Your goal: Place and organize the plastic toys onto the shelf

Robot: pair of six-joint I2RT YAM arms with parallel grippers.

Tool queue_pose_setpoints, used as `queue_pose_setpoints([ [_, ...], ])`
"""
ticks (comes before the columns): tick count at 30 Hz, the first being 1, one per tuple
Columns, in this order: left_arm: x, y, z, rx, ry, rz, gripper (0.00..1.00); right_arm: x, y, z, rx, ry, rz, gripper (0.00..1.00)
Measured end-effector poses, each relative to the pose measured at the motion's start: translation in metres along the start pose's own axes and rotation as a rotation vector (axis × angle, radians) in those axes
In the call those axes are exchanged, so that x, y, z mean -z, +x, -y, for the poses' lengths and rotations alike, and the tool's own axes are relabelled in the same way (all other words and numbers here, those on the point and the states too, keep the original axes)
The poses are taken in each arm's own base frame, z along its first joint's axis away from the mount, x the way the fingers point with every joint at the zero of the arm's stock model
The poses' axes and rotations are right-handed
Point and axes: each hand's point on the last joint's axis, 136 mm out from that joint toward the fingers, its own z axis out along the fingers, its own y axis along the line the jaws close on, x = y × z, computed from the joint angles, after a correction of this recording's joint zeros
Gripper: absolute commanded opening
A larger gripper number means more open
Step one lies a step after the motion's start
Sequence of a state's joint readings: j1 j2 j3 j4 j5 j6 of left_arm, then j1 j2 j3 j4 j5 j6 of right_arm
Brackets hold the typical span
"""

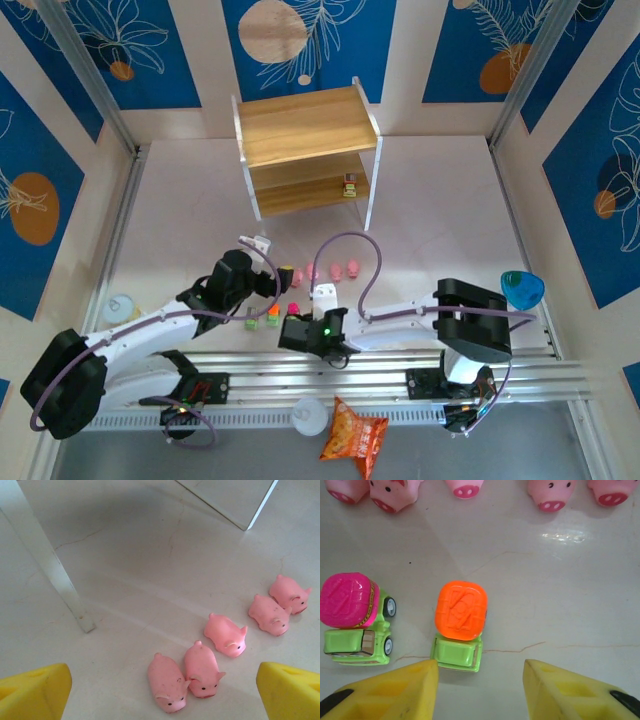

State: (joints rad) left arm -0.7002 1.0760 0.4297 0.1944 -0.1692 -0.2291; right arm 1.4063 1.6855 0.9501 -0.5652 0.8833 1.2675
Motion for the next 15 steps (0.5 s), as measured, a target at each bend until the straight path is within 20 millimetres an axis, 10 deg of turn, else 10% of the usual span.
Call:
queue_pose_setpoints([
  [15, -0.002, 0.002, -0.002, 0.002, -0.004, -0.008, 0.95, -0.014, 0.008, -0.005, -0.016, 0.039, -0.008, 0.49],
])
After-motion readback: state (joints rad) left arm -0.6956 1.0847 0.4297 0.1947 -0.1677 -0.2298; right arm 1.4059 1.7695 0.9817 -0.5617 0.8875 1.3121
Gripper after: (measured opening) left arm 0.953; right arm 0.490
